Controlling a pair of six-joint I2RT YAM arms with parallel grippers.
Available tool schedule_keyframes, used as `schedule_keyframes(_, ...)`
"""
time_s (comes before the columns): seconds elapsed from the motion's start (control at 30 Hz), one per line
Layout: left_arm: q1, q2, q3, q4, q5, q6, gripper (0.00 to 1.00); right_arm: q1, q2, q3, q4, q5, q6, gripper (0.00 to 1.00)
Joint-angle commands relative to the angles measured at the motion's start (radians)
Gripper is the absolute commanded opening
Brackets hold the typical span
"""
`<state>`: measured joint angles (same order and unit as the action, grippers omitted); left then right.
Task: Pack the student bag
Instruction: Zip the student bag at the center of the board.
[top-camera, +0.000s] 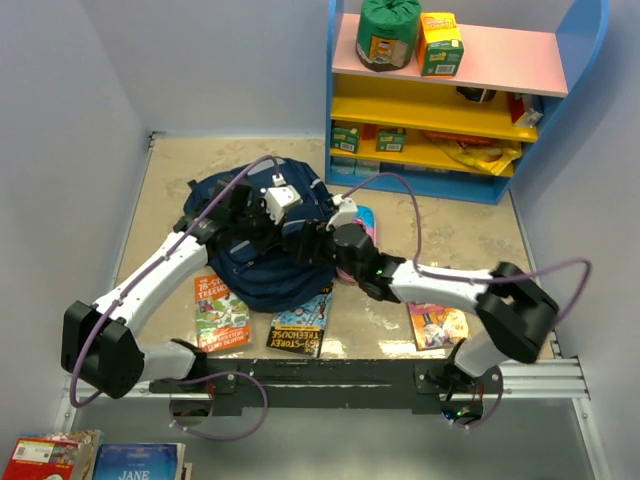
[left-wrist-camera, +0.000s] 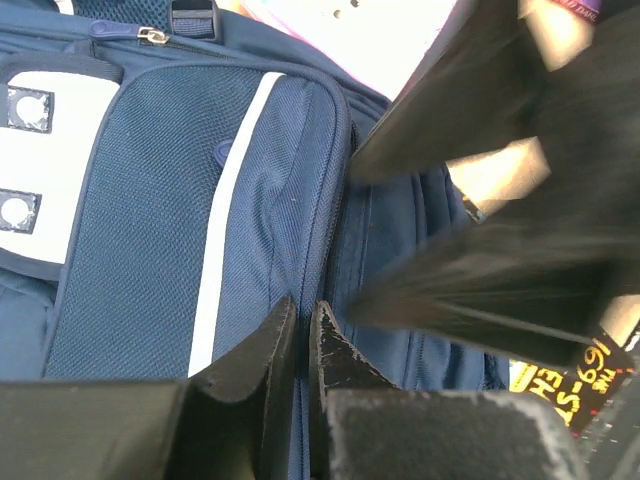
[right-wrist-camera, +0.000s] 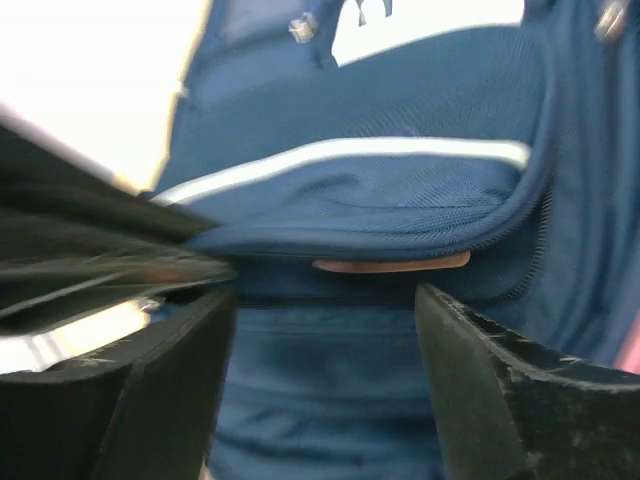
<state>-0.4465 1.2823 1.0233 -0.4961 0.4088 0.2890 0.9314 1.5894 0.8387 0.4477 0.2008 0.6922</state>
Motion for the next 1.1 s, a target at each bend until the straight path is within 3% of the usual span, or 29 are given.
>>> schedule_keyframes(0.0, -0.020, 0.009, 0.101, 0.044, 0.188, -0.062, 0.09, 0.017, -0.207, -0.027, -0.150, 0.097, -0.062, 0.87)
schedule_keyframes(0.03, -0.020, 0.014, 0.115, 0.036, 0.194, -0.062, 0.13, 0.017, -0.235, -0.044, -0.206, 0.104, -0.051, 0.99)
schedule_keyframes(0.07, -0.020, 0.015, 0.122, 0.034, 0.191, -0.062, 0.24, 0.017, -0.256, -0.058, -0.224, 0.097, -0.037, 0.99)
schedule_keyframes(0.13, -0.020, 0.009, 0.136, 0.028, 0.179, -0.062, 0.34, 0.015, -0.302, -0.075, -0.289, 0.098, 0.013, 0.99)
schedule_keyframes(0.2, -0.017, -0.014, 0.144, 0.028, 0.162, -0.059, 0.54, 0.017, -0.319, -0.069, -0.340, 0.091, 0.042, 0.99)
schedule_keyframes(0.27, -0.003, -0.029, 0.161, 0.011, 0.139, -0.041, 0.62, 0.017, -0.335, -0.058, -0.369, 0.049, 0.043, 0.99)
schedule_keyframes(0.37, 0.086, -0.058, 0.176, -0.024, 0.185, -0.004, 0.66, 0.058, -0.345, -0.024, -0.362, 0.031, -0.003, 0.96)
schedule_keyframes(0.53, 0.294, -0.066, 0.126, -0.126, 0.242, 0.209, 0.68, 0.182, -0.114, 0.281, -0.668, 0.091, -0.011, 0.81)
schedule_keyframes(0.6, 0.336, -0.063, 0.094, -0.147, 0.249, 0.284, 0.68, 0.239, -0.057, 0.353, -0.696, 0.080, 0.013, 0.77)
schedule_keyframes(0.77, 0.471, -0.049, 0.046, -0.159, 0.332, 0.312, 0.64, 0.267, 0.081, 0.402, -0.668, 0.014, 0.105, 0.73)
schedule_keyframes(1.07, 0.485, -0.064, 0.017, -0.168, 0.311, 0.351, 0.59, 0.271, 0.245, 0.557, -0.701, 0.048, 0.182, 0.69)
